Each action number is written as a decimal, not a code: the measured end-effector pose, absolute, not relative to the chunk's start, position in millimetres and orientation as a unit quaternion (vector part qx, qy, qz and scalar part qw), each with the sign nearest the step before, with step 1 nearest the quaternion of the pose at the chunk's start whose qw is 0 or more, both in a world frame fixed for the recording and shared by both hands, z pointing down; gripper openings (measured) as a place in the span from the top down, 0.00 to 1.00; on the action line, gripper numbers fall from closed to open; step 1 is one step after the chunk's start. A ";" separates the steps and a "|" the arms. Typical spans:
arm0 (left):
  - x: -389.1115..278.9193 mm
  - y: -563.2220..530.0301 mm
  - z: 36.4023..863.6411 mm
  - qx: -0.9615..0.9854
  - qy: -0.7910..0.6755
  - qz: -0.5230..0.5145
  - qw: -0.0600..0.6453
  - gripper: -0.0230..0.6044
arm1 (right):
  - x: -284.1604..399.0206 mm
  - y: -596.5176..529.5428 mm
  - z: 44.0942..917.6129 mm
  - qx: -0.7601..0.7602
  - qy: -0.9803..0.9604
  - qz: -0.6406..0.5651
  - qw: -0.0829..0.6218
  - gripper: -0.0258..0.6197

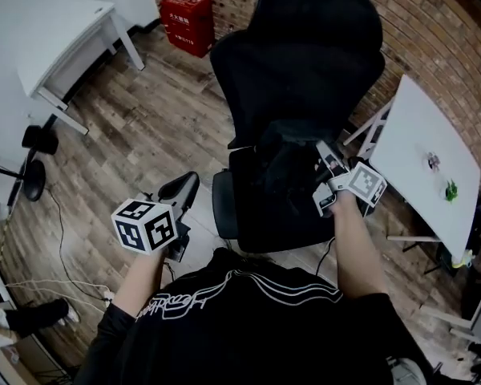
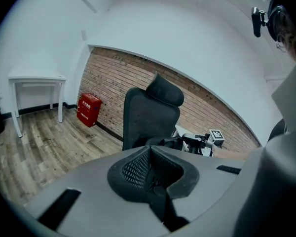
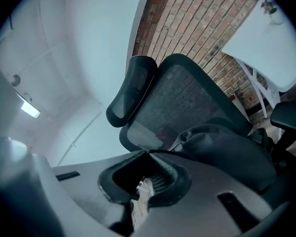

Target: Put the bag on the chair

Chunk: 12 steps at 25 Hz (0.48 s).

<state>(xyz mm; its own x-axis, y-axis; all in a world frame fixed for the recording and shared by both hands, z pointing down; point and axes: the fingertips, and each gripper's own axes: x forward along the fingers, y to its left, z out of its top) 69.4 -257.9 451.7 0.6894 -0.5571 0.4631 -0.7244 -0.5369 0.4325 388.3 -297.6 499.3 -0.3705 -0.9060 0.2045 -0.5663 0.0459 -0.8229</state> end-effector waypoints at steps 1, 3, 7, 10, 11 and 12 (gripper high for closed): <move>67.0 -254.2 450.4 0.862 -0.378 0.132 0.309 0.91 | 386.4 -299.0 499.8 -0.520 0.708 -0.440 0.183 0.95; 64.2 -244.6 449.3 0.855 -0.394 0.125 0.314 0.91 | 379.9 -299.7 503.3 -0.505 0.734 -0.428 0.150 0.94; 73.0 -222.1 447.4 0.850 -0.414 0.122 0.302 0.91 | 379.6 -295.0 510.0 -0.505 0.763 -0.391 0.097 0.93; 89.5 -205.1 445.7 0.851 -0.416 0.119 0.298 0.91 | 380.7 -290.3 510.5 -0.500 0.781 -0.369 0.059 0.83; 94.0 -200.0 445.1 0.850 -0.417 0.113 0.301 0.91 | 380.8 -289.7 511.5 -0.497 0.784 -0.369 0.047 0.80; 97.6 -194.6 444.7 0.850 -0.417 0.107 0.304 0.91 | 380.1 -288.6 513.0 -0.491 0.786 -0.374 0.039 0.76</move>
